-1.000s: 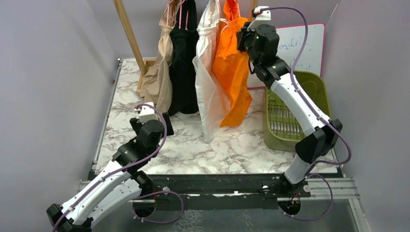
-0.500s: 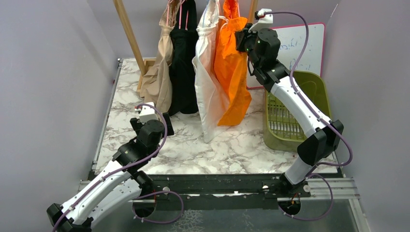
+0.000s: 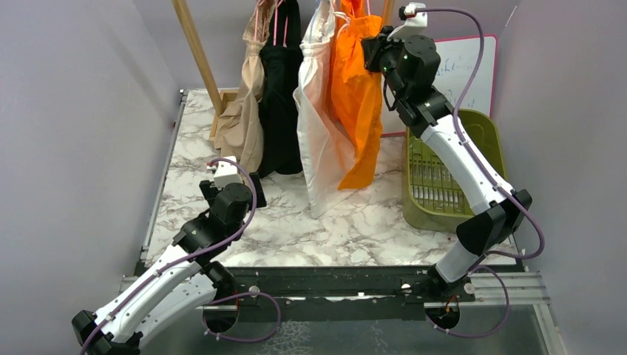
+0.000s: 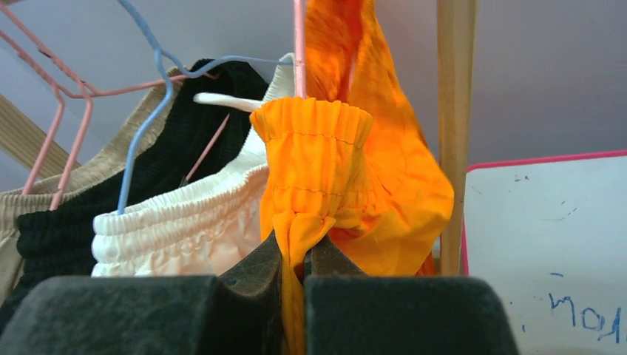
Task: Remove the shorts from the hanger
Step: Pick up the hanger from the clothes rod.
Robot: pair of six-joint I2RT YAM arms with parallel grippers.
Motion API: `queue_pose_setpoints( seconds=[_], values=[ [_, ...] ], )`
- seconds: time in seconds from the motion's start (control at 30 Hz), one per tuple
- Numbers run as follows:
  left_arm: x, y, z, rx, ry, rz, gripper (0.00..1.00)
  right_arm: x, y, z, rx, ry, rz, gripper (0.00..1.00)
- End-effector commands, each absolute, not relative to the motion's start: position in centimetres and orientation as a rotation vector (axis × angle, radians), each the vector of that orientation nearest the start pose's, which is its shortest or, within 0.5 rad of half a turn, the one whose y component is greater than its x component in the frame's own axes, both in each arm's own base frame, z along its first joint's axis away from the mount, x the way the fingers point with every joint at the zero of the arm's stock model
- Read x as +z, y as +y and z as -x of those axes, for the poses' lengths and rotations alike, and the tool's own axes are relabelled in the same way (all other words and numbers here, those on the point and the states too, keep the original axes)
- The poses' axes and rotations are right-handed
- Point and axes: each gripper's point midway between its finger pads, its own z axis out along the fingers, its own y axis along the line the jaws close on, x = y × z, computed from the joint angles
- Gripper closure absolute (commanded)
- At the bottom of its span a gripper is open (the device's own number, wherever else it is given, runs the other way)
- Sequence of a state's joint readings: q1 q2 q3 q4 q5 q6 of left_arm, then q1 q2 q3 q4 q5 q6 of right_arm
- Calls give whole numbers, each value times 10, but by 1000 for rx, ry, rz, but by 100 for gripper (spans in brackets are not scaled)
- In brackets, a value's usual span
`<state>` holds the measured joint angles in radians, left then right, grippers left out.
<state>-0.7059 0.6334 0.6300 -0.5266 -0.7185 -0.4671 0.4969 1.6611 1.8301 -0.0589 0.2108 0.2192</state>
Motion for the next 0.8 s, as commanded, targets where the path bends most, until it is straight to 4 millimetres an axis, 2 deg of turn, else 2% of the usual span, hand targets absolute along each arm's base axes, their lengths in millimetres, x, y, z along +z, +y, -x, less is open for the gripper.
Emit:
queue_pose_setpoints(
  seconds=[0.0, 0.2, 0.27, 0.47, 0.67, 0.73, 0.77],
  values=[
    [199, -66, -235, -27, 1930, 197, 1, 567, 215, -431, 548, 1200, 15, 99],
    [199, -66, -235, -30, 1930, 194, 1, 566, 202, -418, 541, 1239, -27, 99],
    [199, -66, -235, -30, 1931, 193, 1, 559, 196, -413, 528, 1273, -47, 99],
    [201, -66, -235, -37, 1925, 192, 1, 505, 184, -385, 518, 1431, -37, 99],
    [201, -65, -235, -33, 1920, 210, 1, 464, 180, -340, 584, 1548, 28, 99],
    [202, -63, -236, -20, 1914, 221, 1, 446, 180, -322, 612, 1604, 63, 99],
    [203, -62, -236, -16, 1914, 222, 1, 444, 178, -308, 639, 1603, 83, 99]
  ],
)
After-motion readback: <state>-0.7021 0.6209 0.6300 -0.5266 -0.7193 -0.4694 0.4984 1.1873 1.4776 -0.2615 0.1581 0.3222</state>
